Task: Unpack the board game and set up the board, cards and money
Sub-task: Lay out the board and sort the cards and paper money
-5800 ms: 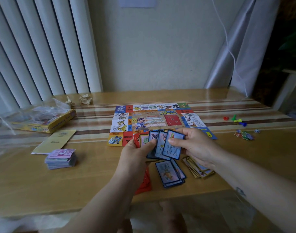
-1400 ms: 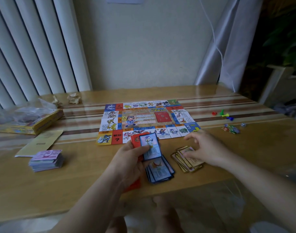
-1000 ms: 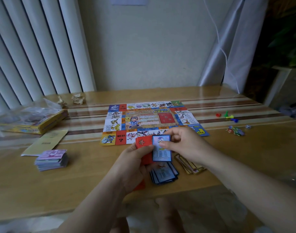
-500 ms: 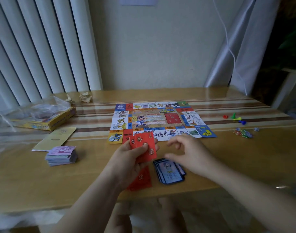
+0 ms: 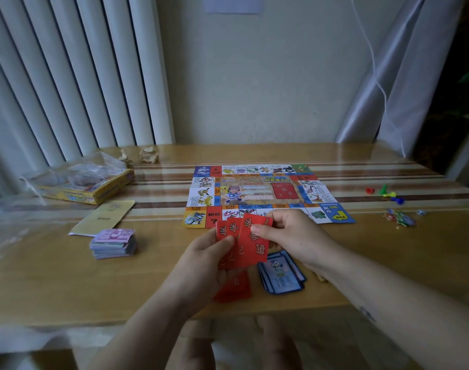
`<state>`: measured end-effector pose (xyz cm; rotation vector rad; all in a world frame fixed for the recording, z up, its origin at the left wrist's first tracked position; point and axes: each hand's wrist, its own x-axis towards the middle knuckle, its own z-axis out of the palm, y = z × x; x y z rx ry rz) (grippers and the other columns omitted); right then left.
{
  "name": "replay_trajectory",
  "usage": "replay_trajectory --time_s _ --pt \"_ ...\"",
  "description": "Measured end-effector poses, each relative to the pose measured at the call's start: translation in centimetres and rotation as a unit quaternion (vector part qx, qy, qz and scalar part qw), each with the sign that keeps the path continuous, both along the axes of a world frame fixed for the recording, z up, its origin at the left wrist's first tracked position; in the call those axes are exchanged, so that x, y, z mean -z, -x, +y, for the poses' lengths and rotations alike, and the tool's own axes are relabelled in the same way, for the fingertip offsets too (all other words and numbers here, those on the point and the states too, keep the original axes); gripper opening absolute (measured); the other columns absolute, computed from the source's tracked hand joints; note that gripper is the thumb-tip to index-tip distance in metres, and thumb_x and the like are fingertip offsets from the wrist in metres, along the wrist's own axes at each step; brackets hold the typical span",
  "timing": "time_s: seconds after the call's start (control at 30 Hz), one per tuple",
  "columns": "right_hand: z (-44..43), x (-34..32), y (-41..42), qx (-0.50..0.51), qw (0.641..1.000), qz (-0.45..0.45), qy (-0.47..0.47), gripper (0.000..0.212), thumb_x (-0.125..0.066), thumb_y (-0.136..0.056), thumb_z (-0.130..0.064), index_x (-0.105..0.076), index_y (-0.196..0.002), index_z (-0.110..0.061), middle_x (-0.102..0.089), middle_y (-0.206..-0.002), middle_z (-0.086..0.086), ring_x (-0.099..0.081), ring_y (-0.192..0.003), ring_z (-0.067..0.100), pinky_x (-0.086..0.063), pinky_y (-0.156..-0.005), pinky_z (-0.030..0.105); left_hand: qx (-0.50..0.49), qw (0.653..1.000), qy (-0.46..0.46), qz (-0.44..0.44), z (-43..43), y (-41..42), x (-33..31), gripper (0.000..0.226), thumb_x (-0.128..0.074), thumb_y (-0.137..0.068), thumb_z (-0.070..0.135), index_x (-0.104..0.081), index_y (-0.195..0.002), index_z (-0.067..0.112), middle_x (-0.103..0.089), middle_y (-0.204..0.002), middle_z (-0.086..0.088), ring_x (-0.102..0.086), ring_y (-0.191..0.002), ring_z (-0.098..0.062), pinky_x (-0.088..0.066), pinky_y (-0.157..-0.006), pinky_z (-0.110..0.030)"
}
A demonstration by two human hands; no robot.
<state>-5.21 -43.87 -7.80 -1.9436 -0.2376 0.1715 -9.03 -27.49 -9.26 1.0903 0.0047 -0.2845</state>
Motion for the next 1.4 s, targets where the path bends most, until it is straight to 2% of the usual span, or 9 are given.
replay_trajectory --time_s 0.17,0.3,0.43,0.6,0.7,0.93,1.13,1.27,1.4 --pt "1.3 0.1 -0.1 -0.030 0.999 0.022 -0.013 0.015 -0.065 -0.087 -0.029 -0.069 -0.098 -0.020 -0.075 -0.088 -0.001 -0.071 -0.085 0.012 -0.056 -0.082 0.033 -0.028 0.999 -0.038 -0.020 1.0 -0.1 0.1 0.020 -0.051 -0.092 0.009 -0.059 -0.111 0.008 -0.071 -0.102 -0.018 -0.069 -0.093 -0.029 -0.057 -0.081 -0.041" --pt "2.0 -0.1 -0.2 -0.026 1.000 -0.008 0.009 0.008 -0.062 -0.090 -0.026 -0.069 -0.093 -0.022 -0.074 -0.080 -0.005 -0.069 -0.072 0.007 -0.053 -0.067 0.025 -0.043 0.999 -0.001 -0.003 1.5 0.0 -0.1 0.018 -0.050 -0.094 0.013 -0.062 -0.106 0.008 -0.071 -0.100 -0.018 -0.069 -0.094 -0.029 -0.057 -0.080 -0.041" --pt "2.7 0.3 -0.3 -0.012 1.000 -0.005 0.002 0.011 -0.063 -0.090 -0.025 -0.069 -0.097 -0.019 -0.075 -0.084 -0.002 -0.071 -0.081 0.017 -0.056 -0.078 0.038 -0.064 0.997 -0.012 -0.029 2.2 0.3 0.0 0.021 -0.044 -0.097 0.013 -0.062 -0.104 0.004 -0.073 -0.094 -0.017 -0.071 -0.084 -0.023 -0.060 -0.068 -0.032" --pt "3.5 0.7 -0.1 -0.011 1.000 -0.016 0.000 0.011 -0.062 -0.090 -0.024 -0.067 -0.100 -0.021 -0.074 -0.086 -0.001 -0.071 -0.081 0.015 -0.058 -0.080 0.039 -0.102 0.994 -0.010 -0.035 2.8 0.1 0.1 0.013 -0.053 -0.092 0.008 -0.062 -0.100 0.005 -0.073 -0.094 -0.017 -0.071 -0.084 -0.025 -0.060 -0.067 -0.031" --pt "3.5 0.9 -0.1 0.009 1.000 -0.027 0.000 0.016 -0.062 -0.090 -0.023 -0.067 -0.105 -0.020 -0.074 -0.086 -0.001 -0.071 -0.082 0.019 -0.057 -0.082 0.042 -0.086 0.996 0.010 -0.037 2.9 0.3 0.0 0.017 -0.048 -0.096 0.013 -0.063 -0.097 0.005 -0.074 -0.087 -0.014 -0.072 -0.077 -0.021 -0.059 -0.063 -0.029" --pt "3.9 0.6 -0.1 0.014 1.000 -0.024 -0.013 0.012 -0.062 -0.090 -0.023 -0.067 -0.102 -0.020 -0.074 -0.084 -0.002 -0.070 -0.082 0.019 -0.055 -0.072 0.031 -0.122 0.990 -0.029 -0.061 3.2 -0.3 0.2 0.016 -0.052 -0.093 0.013 -0.062 -0.102 0.006 -0.074 -0.091 -0.013 -0.072 -0.083 -0.022 -0.057 -0.064 -0.028" --pt "3.8 0.8 -0.5 0.034 0.999 -0.016 0.002 0.031 -0.063 -0.090 -0.025 -0.063 -0.119 -0.014 -0.072 -0.099 0.000 -0.067 -0.087 0.012 -0.051 -0.069 0.024 -0.119 0.990 -0.033 -0.071 3.0 -0.2 0.2 0.021 -0.044 -0.098 0.017 -0.063 -0.102 0.007 -0.074 -0.090 -0.014 -0.071 -0.083 -0.024 -0.059 -0.067 -0.030" --pt "3.9 0.8 -0.4 0.034 0.999 -0.016 -0.012 0.027 -0.063 -0.090 -0.024 -0.064 -0.115 -0.015 -0.073 -0.092 0.000 -0.068 -0.077 0.013 -0.050 -0.064 0.022 -0.137 0.987 -0.040 -0.077 3.0 -0.4 0.2 0.017 -0.051 -0.094 0.017 -0.062 -0.103 0.008 -0.074 -0.091 -0.013 -0.071 -0.085 -0.025 -0.060 -0.071 -0.033" --pt "3.7 0.7 -0.3 0.046 0.999 -0.021 -0.020 0.020 -0.061 -0.091 -0.022 -0.066 -0.110 -0.017 -0.073 -0.087 -0.002 -0.065 -0.073 0.007 -0.046 -0.062 0.020 -0.130 0.989 -0.019 -0.074 2.5 -0.2 0.0 0.023 -0.044 -0.098 0.022 -0.061 -0.105 0.008 -0.074 -0.090 -0.012 -0.072 -0.083 -0.023 -0.058 -0.064 -0.029"
